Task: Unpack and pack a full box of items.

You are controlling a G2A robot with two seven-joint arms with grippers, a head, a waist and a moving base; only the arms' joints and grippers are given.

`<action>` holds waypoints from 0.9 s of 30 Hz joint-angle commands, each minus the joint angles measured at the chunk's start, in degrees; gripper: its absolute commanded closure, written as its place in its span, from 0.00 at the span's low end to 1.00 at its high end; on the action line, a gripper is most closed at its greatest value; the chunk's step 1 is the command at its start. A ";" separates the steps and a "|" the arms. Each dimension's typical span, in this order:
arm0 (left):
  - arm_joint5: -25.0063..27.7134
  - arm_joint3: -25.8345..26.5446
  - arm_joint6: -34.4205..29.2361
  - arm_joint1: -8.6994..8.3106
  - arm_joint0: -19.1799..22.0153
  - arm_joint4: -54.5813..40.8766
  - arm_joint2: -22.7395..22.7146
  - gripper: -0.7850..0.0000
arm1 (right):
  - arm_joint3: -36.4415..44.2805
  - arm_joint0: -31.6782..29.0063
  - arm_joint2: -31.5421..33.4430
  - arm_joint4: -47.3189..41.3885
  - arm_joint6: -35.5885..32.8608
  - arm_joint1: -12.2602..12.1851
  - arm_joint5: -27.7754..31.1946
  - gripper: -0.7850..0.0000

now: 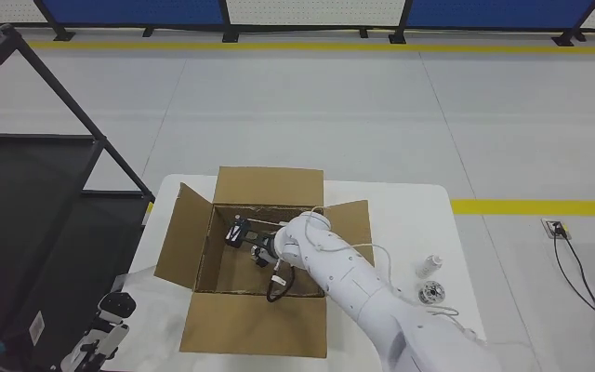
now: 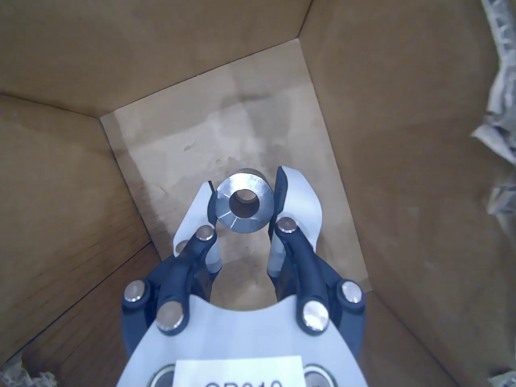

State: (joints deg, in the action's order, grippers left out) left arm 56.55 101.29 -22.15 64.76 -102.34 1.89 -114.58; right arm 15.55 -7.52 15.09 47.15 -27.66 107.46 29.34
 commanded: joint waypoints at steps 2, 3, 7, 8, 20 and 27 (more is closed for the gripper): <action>0.00 0.00 0.00 0.00 0.00 0.00 0.00 0.00 | -1.57 -0.35 0.00 0.42 0.33 0.89 -0.05 1.00; 0.00 0.00 0.00 0.00 0.00 0.00 0.00 0.00 | -2.02 -0.49 0.00 0.59 0.54 1.16 -0.05 1.00; 0.00 0.00 0.00 0.00 0.00 0.00 0.00 0.00 | -3.50 -0.77 0.09 1.21 0.83 2.04 -0.39 0.70; 0.00 0.00 0.00 0.00 0.00 0.00 0.00 0.00 | -3.78 -0.81 0.15 1.28 0.81 2.22 -0.40 0.55; 0.00 0.00 0.00 0.00 0.00 0.00 0.00 0.00 | -5.51 0.00 0.94 2.77 3.13 3.16 -0.30 0.00; 0.00 0.00 0.00 0.00 0.00 0.00 0.00 0.00 | -4.15 1.16 0.88 5.43 8.69 2.73 2.64 0.00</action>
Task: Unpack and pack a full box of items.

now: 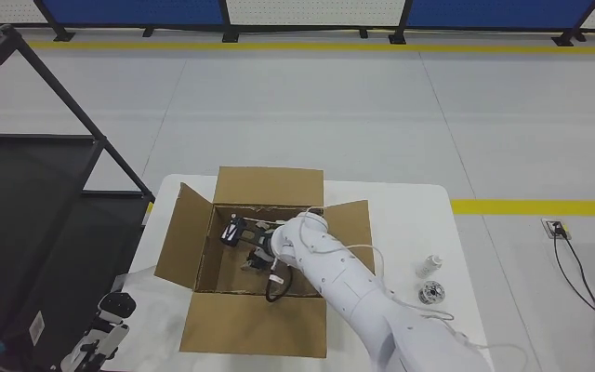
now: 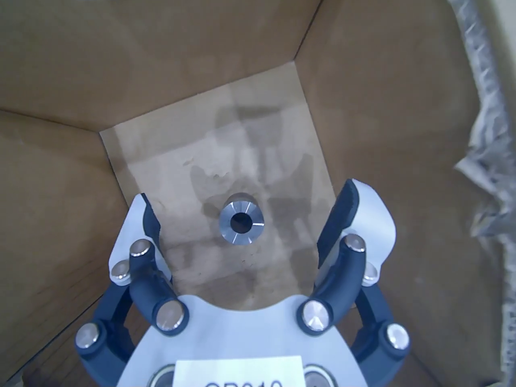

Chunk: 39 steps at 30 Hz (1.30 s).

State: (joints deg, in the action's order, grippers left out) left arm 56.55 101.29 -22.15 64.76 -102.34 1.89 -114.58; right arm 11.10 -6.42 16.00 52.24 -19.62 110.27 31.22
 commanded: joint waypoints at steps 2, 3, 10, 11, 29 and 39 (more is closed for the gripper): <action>0.00 0.00 0.00 0.00 0.00 0.00 0.00 0.00 | 0.95 0.34 -0.13 1.37 2.19 -0.32 1.83 0.00; 0.00 0.00 0.00 0.00 0.00 0.00 0.00 0.00 | 1.42 0.39 -0.17 1.87 3.06 -0.45 2.08 0.00; 0.00 0.00 0.00 0.00 0.00 0.00 0.00 0.00 | 5.73 -0.10 -0.21 5.74 9.06 -2.07 2.13 0.00; 0.00 0.00 0.00 0.00 0.00 0.00 0.00 0.00 | 6.51 -0.21 -0.11 6.26 9.74 -2.44 1.75 0.00; 0.00 0.00 0.00 0.00 0.00 0.00 0.00 0.00 | 49.09 -11.74 12.67 16.84 -2.71 -18.14 -8.74 0.00; 0.00 0.00 0.00 0.00 0.00 0.00 0.00 0.00 | 90.17 -40.13 33.31 33.20 -19.57 -29.37 -14.13 0.00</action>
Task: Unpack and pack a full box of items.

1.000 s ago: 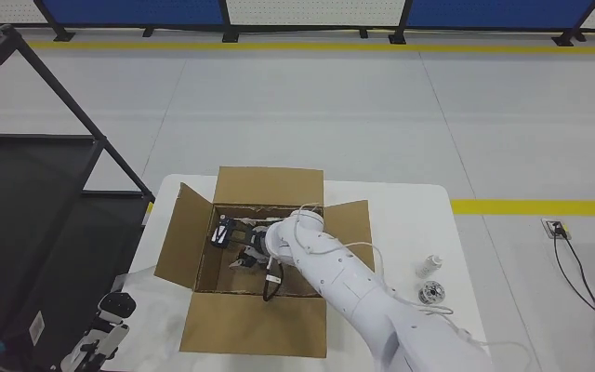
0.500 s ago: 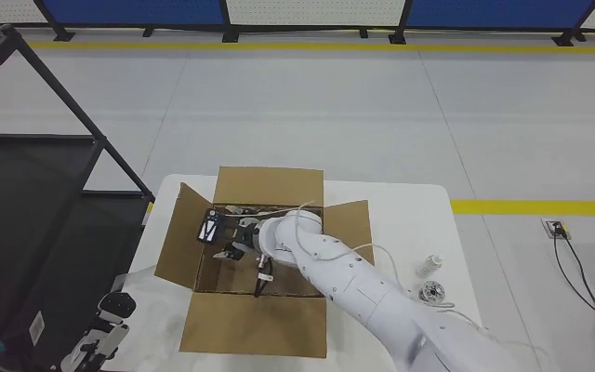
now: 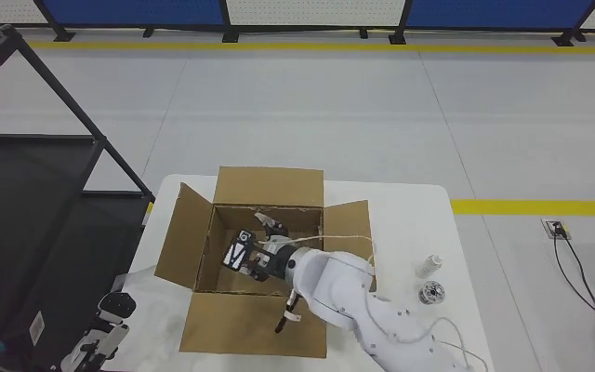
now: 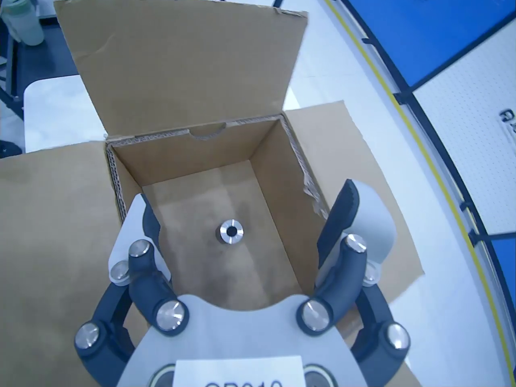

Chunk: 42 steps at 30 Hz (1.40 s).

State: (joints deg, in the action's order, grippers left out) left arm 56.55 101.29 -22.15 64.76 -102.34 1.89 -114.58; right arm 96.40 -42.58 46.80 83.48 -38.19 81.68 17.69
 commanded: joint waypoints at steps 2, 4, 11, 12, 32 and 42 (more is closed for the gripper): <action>0.00 0.00 0.00 0.00 0.00 0.00 0.00 0.00 | 12.29 -10.88 7.32 4.52 -2.30 -2.26 -1.50 0.00; 0.00 0.00 0.00 0.00 0.00 0.00 0.00 0.00 | 19.43 -17.80 12.04 6.98 -3.97 -3.45 -3.00 0.00; 0.00 0.00 0.00 0.00 0.00 0.00 0.00 0.00 | 38.25 -42.60 28.70 9.64 -1.12 -6.01 -8.43 0.00; 0.00 0.00 0.00 0.00 0.00 0.00 0.00 0.00 | 38.25 -45.52 31.29 9.31 0.63 -6.16 -10.06 0.00; 0.00 0.00 0.00 0.00 0.00 0.00 0.00 0.00 | 4.10 -46.25 56.74 -21.08 7.55 -8.13 -0.88 0.00; 0.00 0.00 0.00 0.00 0.00 0.00 0.00 0.00 | -7.05 -34.92 53.55 -20.93 1.12 -9.05 0.64 0.18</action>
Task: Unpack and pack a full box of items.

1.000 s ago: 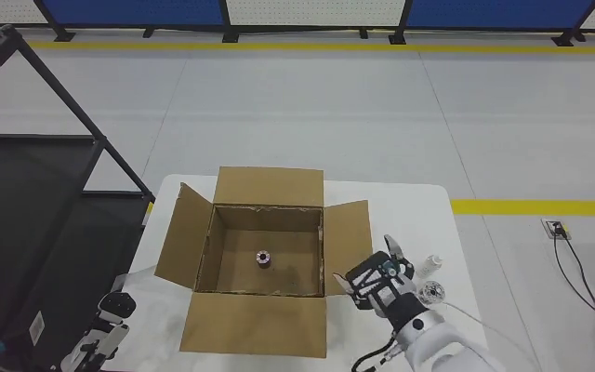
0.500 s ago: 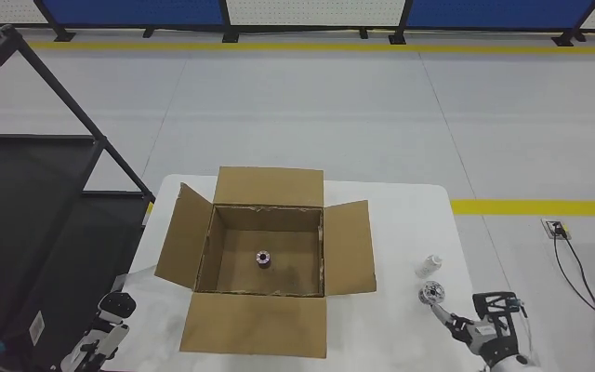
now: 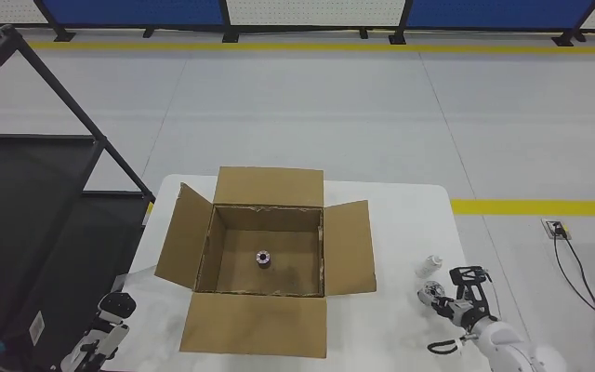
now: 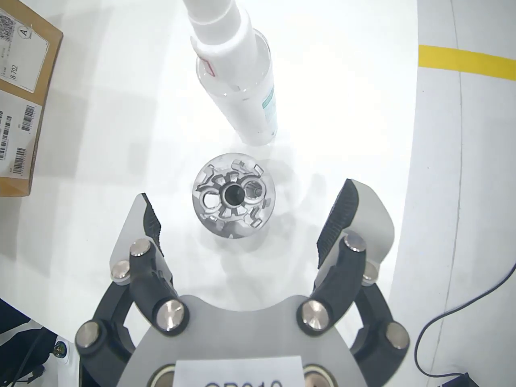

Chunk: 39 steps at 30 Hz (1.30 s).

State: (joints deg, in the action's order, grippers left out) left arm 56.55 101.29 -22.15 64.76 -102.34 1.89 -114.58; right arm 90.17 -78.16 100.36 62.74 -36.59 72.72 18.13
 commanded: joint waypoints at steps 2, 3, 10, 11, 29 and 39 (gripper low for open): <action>0.00 0.00 0.00 0.00 0.00 0.00 0.00 0.00 | -2.19 2.07 -0.45 -0.45 -2.17 -0.24 -0.05 0.31; 0.00 0.00 0.00 0.00 0.00 0.00 0.00 0.00 | -2.78 2.65 -0.76 -0.78 -2.84 -0.30 0.12 0.31; 0.00 0.00 0.00 0.00 0.00 0.00 0.00 0.00 | -5.20 4.48 -1.67 -2.11 -4.40 -0.80 1.21 0.69; 0.00 0.00 0.00 0.00 0.00 0.00 0.00 0.00 | -5.24 4.51 -1.77 -2.13 -4.26 -0.85 1.04 0.77; 0.00 0.00 0.00 0.00 0.00 0.00 0.00 0.00 | 31.11 -16.97 2.13 -1.53 16.15 -0.15 -15.43 1.00; 0.00 0.00 0.00 0.00 0.00 0.00 0.00 0.00 | 37.84 -1.97 -13.00 8.75 1.02 -0.92 -4.64 1.00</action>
State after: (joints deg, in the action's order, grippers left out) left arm 56.55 101.29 -22.15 64.76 -102.34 1.89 -114.58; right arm 129.14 -84.28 90.24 70.83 -32.52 71.80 12.57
